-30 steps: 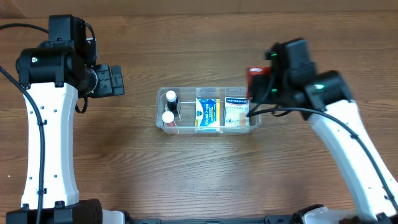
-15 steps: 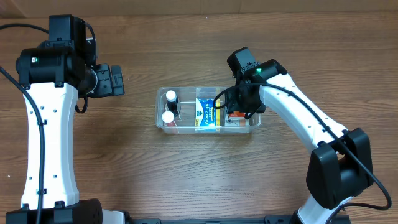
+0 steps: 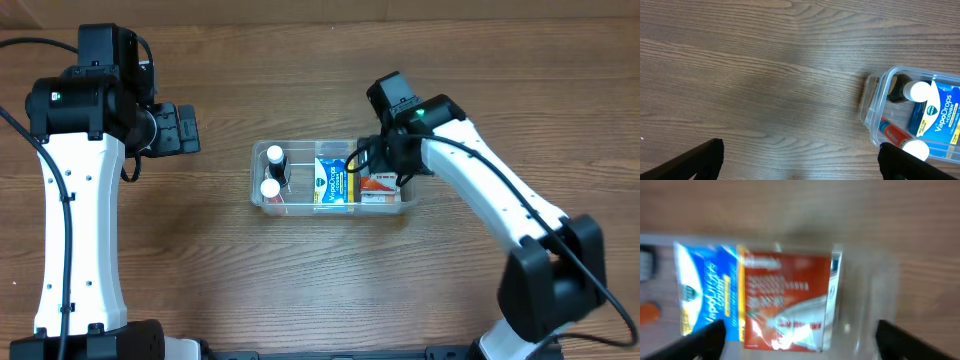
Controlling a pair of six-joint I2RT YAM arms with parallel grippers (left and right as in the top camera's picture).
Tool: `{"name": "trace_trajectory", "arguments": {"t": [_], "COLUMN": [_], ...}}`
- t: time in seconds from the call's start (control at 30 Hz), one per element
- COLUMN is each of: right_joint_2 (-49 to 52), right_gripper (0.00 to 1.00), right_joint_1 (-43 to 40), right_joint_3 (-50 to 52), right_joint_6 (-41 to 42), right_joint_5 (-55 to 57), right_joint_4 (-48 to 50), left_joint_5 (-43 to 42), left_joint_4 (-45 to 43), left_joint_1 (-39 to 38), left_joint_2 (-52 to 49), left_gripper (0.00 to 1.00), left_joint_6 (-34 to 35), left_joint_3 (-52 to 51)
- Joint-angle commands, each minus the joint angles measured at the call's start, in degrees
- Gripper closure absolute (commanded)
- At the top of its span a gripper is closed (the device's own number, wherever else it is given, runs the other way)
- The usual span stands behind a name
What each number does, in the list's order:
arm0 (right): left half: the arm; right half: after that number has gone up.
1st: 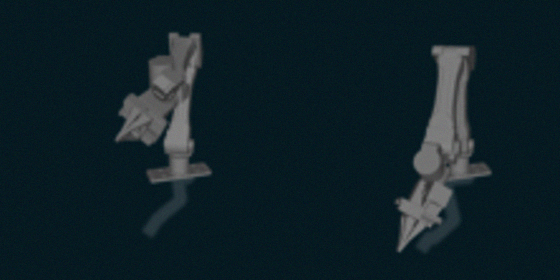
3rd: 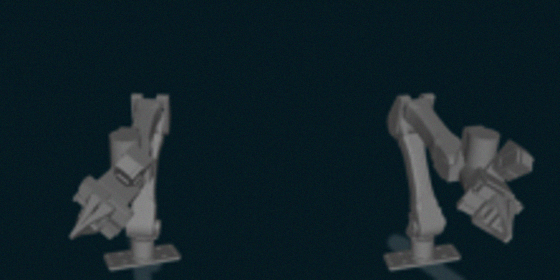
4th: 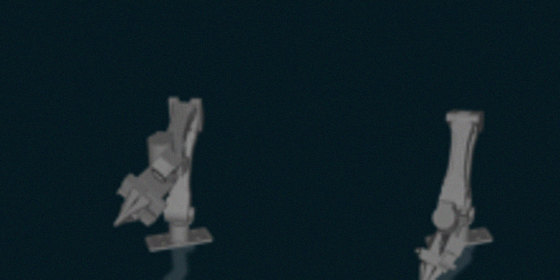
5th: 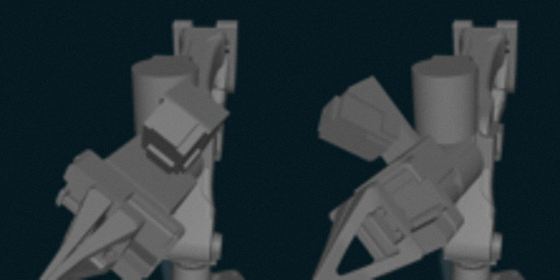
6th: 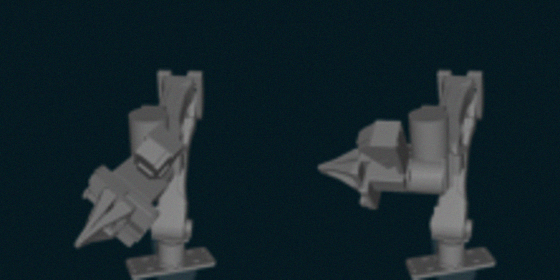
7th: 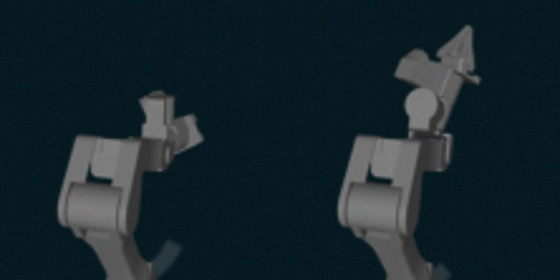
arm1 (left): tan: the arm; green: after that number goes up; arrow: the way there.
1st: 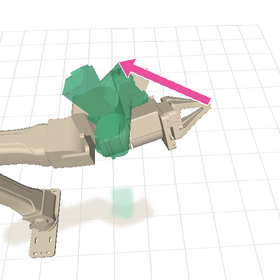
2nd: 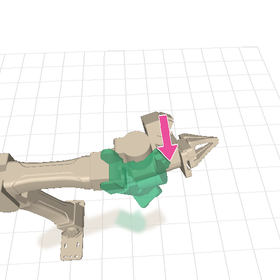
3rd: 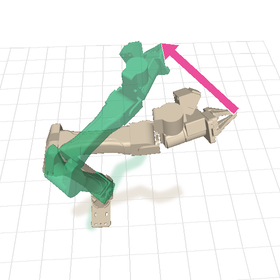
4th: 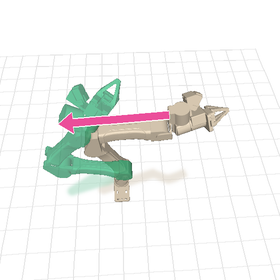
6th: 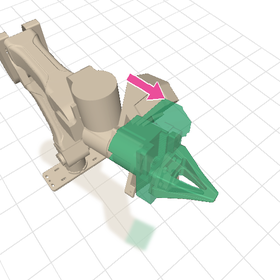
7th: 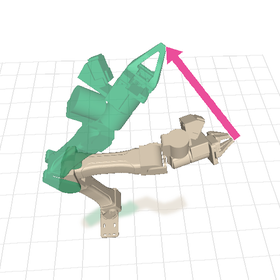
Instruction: Pack container
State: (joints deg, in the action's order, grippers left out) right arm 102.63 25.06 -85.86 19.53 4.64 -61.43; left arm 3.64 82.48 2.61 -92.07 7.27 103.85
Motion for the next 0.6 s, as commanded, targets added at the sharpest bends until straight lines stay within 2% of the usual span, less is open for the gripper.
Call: {"name": "trace_trajectory", "arguments": {"t": [0.0, 0.1, 0.13, 0.2, 0.37, 0.47, 0.57], "right_joint_2": [-9.0, -10.3, -10.2, -10.2, -11.2, -13.3, -18.4], "right_gripper": [0.0, 0.0, 0.0, 0.0, 0.0, 0.0, 0.0], "right_joint_1": [-2.6, -8.0, -9.5, -13.3, -22.3, -23.6, -22.4], "right_joint_3": [-3.3, -3.3, -3.3, -3.3, -3.3, -3.2, -0.9], "right_joint_6": [-2.2, -10.6, -11.2, -10.9, -7.3, -7.3, -7.2], "right_joint_5": [4.3, 3.0, 2.6, 0.5, -7.4, -6.0, -1.0], "right_joint_4": [3.0, 7.1, 7.9, 9.7, 7.1, 4.2, 4.6], "left_joint_5": [-0.7, -0.9, -2.1, -5.5, -6.1, -6.1, -5.4], "left_joint_4": [-0.3, -3.0, -4.2, -6.6, -8.3, -7.7, -10.8], "left_joint_1": [-0.4, -0.4, -0.4, -0.4, -0.4, -1.0, -2.8], "left_joint_2": [-0.1, -0.1, -0.1, -0.1, 0.0, 1.7, 6.9], "left_gripper": [0.0, 0.0, 0.0, 0.0, 0.0, 0.0, 0.0], "left_joint_6": [-0.4, -0.4, -1.7, -4.7, -4.5, -4.8, -5.1], "left_joint_3": [-0.2, -0.2, -0.2, -0.2, -0.2, -1.4, -6.7]}}
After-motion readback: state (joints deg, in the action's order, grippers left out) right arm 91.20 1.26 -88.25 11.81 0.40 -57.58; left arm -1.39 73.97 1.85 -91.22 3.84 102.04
